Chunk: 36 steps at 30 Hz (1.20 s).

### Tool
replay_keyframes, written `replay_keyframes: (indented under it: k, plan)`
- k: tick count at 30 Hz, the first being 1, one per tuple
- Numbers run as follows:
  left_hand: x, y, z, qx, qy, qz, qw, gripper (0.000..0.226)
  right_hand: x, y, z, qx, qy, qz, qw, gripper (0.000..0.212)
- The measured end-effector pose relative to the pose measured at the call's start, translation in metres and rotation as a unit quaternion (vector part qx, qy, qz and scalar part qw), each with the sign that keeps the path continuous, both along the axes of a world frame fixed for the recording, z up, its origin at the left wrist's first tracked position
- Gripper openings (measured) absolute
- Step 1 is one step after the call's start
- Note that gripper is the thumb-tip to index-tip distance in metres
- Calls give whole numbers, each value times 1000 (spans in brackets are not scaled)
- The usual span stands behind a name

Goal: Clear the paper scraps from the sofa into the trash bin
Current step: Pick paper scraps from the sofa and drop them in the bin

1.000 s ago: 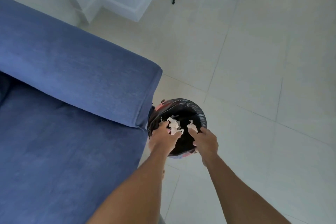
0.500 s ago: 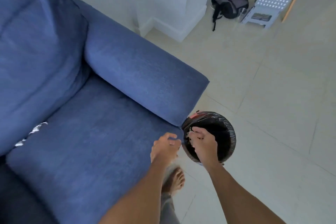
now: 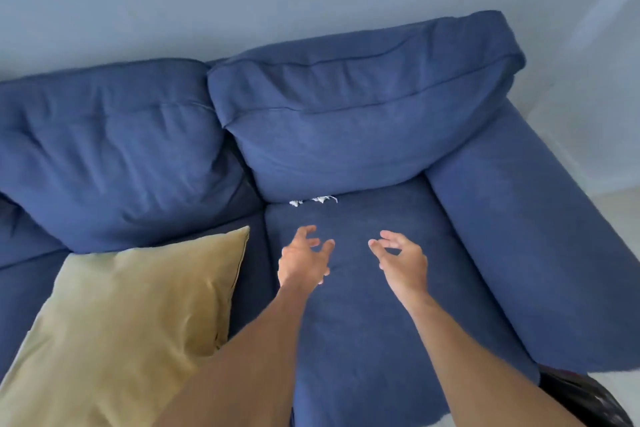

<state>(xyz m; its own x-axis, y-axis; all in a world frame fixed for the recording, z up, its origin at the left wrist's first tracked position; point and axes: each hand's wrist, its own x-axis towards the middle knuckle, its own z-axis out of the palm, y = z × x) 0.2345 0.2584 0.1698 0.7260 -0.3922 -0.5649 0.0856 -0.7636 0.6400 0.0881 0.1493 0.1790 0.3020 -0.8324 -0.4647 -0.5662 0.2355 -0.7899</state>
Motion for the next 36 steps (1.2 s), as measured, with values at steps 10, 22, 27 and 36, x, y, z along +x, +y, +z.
replay_keyframes:
  k: [10, 22, 27, 36]
  plan:
    - [100, -30, -126, 10, 23, 160, 987, 74, 143, -48, -111, -36, 104, 103, 989, 58]
    - [161, -104, -252, 81, -53, 205, 974, 40, 242, -70, -240, -131, 229, 65, 962, 45]
    - [168, -111, -260, 84, -51, 250, 963, 27, 242, -78, -247, -136, 201, 61, 968, 27]
    - [109, -69, -192, -36, 0, 168, 985, 14, 160, -68, -187, -96, 81, 36, 991, 20]
